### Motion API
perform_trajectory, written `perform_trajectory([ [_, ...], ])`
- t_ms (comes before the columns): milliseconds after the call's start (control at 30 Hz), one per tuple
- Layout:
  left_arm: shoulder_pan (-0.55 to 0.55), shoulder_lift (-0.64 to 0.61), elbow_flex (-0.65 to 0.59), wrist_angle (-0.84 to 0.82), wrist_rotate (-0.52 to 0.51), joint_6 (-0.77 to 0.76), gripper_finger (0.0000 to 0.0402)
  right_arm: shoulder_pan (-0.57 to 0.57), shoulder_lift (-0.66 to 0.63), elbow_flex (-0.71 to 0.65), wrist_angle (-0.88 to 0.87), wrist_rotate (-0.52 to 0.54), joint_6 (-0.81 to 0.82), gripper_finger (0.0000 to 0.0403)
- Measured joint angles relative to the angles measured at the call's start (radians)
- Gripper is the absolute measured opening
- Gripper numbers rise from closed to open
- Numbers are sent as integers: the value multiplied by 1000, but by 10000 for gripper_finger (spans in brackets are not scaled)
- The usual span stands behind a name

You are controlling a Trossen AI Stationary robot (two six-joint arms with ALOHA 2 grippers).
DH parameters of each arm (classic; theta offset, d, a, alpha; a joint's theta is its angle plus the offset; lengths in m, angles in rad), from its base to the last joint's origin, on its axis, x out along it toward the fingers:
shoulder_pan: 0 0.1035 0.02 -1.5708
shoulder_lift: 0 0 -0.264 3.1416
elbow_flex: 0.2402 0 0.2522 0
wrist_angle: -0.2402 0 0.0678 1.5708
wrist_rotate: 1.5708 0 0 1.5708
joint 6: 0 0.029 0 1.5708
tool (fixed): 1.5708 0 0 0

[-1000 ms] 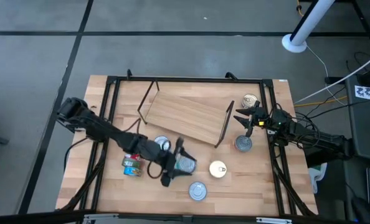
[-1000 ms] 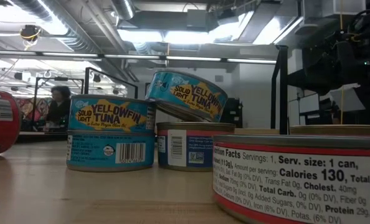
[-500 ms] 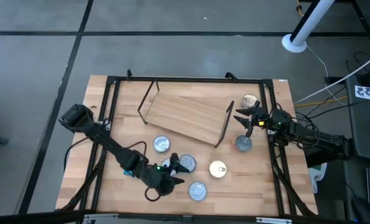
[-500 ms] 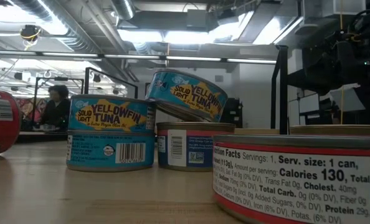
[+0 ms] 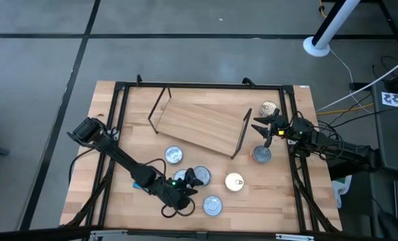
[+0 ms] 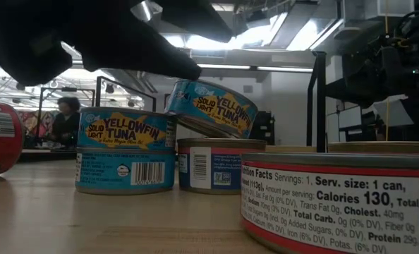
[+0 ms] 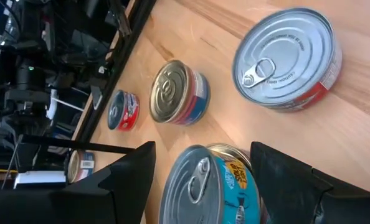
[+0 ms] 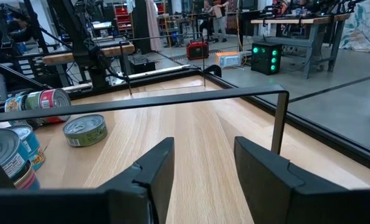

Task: Stack canned seafood by type on shelf
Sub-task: Put the yellow-blue tuna can on the shelf

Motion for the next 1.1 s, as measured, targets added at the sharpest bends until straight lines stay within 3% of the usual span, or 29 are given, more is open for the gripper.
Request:
perform_trajectory([
  [1100, 23, 0, -1, -123, 2, -31, 259, 0, 0, 0, 0, 0, 0, 168],
])
